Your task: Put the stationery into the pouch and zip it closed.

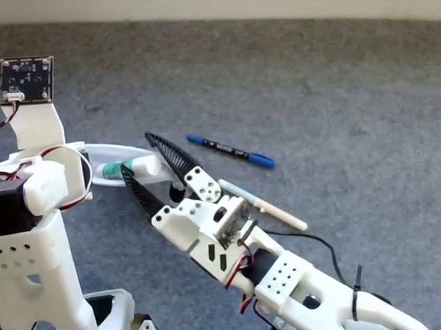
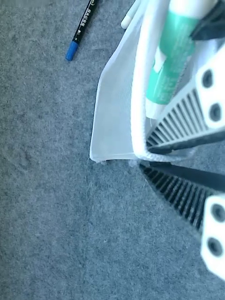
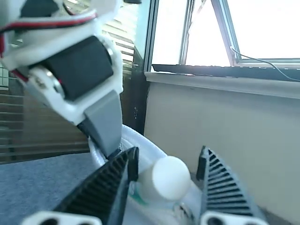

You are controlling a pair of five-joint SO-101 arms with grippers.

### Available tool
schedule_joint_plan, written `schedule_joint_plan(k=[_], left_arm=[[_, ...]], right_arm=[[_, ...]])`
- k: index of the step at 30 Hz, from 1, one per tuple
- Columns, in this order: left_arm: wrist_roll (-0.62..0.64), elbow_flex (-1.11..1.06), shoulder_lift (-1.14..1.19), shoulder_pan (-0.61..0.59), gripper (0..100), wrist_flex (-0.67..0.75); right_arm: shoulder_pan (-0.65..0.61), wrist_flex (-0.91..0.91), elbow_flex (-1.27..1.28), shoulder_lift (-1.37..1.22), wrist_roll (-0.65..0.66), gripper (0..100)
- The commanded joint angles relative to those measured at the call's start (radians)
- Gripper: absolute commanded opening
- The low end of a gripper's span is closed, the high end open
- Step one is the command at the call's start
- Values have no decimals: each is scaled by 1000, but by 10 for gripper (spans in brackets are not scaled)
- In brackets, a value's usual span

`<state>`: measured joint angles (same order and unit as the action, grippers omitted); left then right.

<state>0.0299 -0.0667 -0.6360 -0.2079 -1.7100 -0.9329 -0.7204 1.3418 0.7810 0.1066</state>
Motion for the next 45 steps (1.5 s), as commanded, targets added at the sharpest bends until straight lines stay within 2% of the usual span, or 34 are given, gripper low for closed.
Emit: schedule_joint_plan(k=[1, 6, 12, 16, 20, 26, 32, 35, 41, 45], left_arm=[[9, -2, 16, 10, 5, -8], [9, -7, 16, 10, 5, -8], [8, -12, 16, 10, 5, -6], [8, -12, 16, 10, 5, -6], [8, -13, 16, 10, 5, -8], [8, -13, 16, 8, 5, -8], [12, -12, 15, -114, 5, -8], [12, -12, 15, -151, 5, -8], [31, -5, 15, -283, 5, -5], [44, -4, 15, -326, 5, -6]], right_arm=[[-4, 143, -5, 124, 8, 190], [-4, 389, -8, 341, 3, 190], [-4, 719, -120, 578, -150, 190], [-2, 937, -274, 621, -213, 190], [-2, 1109, -383, 621, -221, 190], [25, 1294, -432, 621, -221, 190], [252, 1452, -450, 619, -222, 190], [323, 1489, -449, 619, -221, 190], [348, 1549, -450, 601, -218, 190], [348, 1610, -490, 463, -167, 190]])
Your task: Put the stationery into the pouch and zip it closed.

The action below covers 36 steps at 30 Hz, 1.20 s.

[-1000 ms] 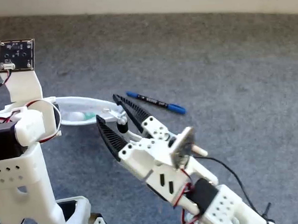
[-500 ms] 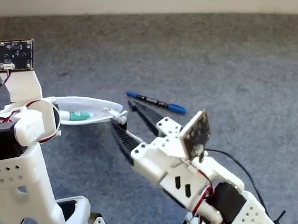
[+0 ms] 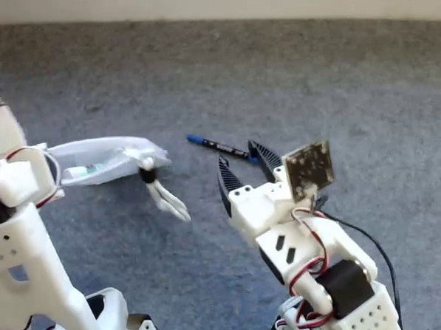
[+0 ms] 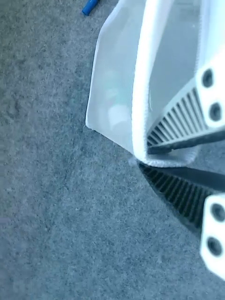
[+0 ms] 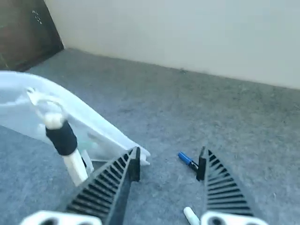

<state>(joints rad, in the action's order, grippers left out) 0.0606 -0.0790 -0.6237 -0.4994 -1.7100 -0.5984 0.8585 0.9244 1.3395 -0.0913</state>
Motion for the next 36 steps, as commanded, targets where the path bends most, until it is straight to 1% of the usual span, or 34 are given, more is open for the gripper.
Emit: schedule_joint_plan(k=[1, 5, 11, 15, 17, 22, 28, 32, 36], left_arm=[[14, 5, 2, -36, 5, -6], [14, 2, 2, -39, 5, -6], [14, 1, 2, -39, 5, -5], [14, 1, 2, -41, 5, -6], [14, 1, 2, -41, 5, -6], [14, -1, 2, -41, 5, -6], [14, -1, 2, -41, 5, -6], [14, -1, 2, -41, 5, -6], [12, -18, 2, -41, 5, -2]], right_arm=[[15, 47, -85, -148, 29, 190], [15, 96, -139, -364, 34, 190], [15, 96, -209, -627, 41, 190], [28, 93, -242, -773, 172, 190], [44, 87, -251, -849, 213, 190], [47, 2, -278, -1050, 224, 190], [47, -105, -280, -1216, 229, 190], [48, -143, -280, -1299, 325, 190], [59, -174, -292, -1376, 344, 190]])
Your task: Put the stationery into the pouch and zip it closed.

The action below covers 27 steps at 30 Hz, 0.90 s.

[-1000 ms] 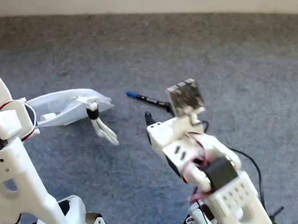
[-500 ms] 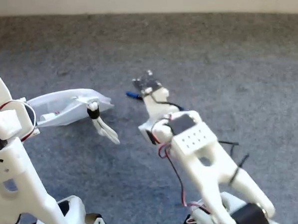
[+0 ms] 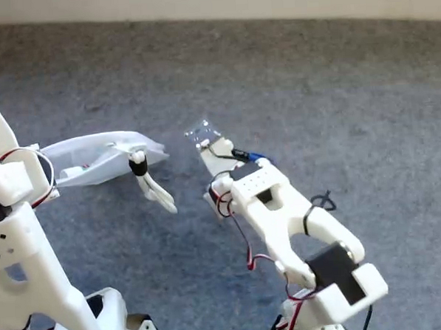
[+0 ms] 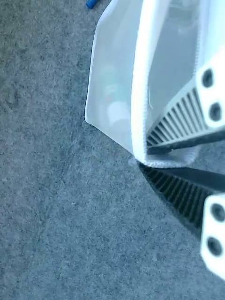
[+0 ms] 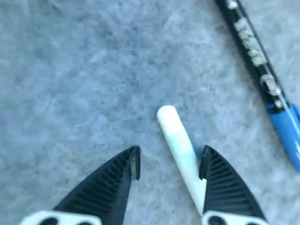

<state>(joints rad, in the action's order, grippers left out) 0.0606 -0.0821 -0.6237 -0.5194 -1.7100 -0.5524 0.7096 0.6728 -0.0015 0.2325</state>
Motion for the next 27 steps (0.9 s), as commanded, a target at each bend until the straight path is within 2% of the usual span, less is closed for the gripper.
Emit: schedule_joint_plan(k=[1, 4, 7, 12, 16, 27], left_arm=[[12, -21, 2, -21, 5, -2], [12, -22, 2, -21, 5, -2], [12, -22, 2, -21, 5, -2], [12, -22, 2, -21, 5, -2], [12, -21, 2, -18, 5, -2], [12, -22, 2, -16, 5, -2]], right_arm=[[18, -24, -56, -56, 20, 190], [38, -19, -97, -122, 20, 190], [48, 71, -160, -159, 15, 168], [50, 179, -278, -223, 20, 0], [51, 251, -343, -234, 18, 4], [51, 608, -565, -232, 17, 5]])
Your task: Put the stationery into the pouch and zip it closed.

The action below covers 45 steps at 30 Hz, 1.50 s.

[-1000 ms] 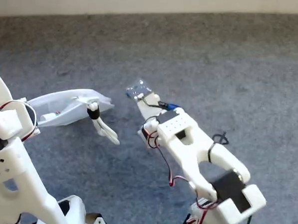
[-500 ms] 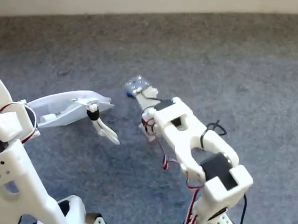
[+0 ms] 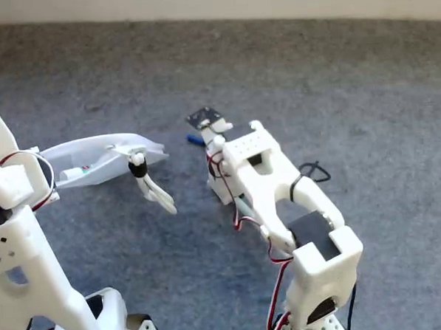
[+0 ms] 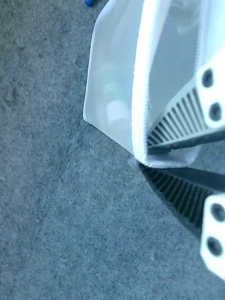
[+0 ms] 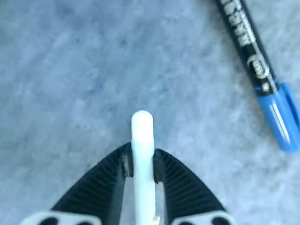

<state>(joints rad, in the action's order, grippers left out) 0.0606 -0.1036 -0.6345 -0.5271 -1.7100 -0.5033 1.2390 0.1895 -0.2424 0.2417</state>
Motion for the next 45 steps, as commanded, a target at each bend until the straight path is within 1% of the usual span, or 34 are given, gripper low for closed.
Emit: schedule_joint_plan(k=[1, 9, 14, 16, 22, 26, 29, 34, 39, 45], left_arm=[[12, -1, 13, -8, 5, -2], [12, -1, 13, -8, 5, -2], [12, -1, 13, -8, 5, -2], [12, -1, 13, -8, 5, -2], [12, -1, 13, -7, 5, -2], [12, -1, 13, -7, 5, -2], [12, -1, 13, -7, 5, -2], [12, -1, 13, -7, 5, -2], [12, -1, 13, -7, 5, -2], [12, 5, 13, -1, 5, -2]], right_arm=[[2, 105, -99, 8, 8, 5], [2, 242, -193, 41, 6, 5], [2, 246, -182, 197, 6, 5], [2, 242, -128, 274, 6, 5], [1, 154, 27, 499, -2, 5], [1, 79, 104, 647, -157, 5], [-2, 25, 156, 743, -224, 5], [-1, -64, 217, 840, -235, 5], [-2, -61, 214, 932, -235, 5], [-4, -77, 214, 1168, -235, 5]])
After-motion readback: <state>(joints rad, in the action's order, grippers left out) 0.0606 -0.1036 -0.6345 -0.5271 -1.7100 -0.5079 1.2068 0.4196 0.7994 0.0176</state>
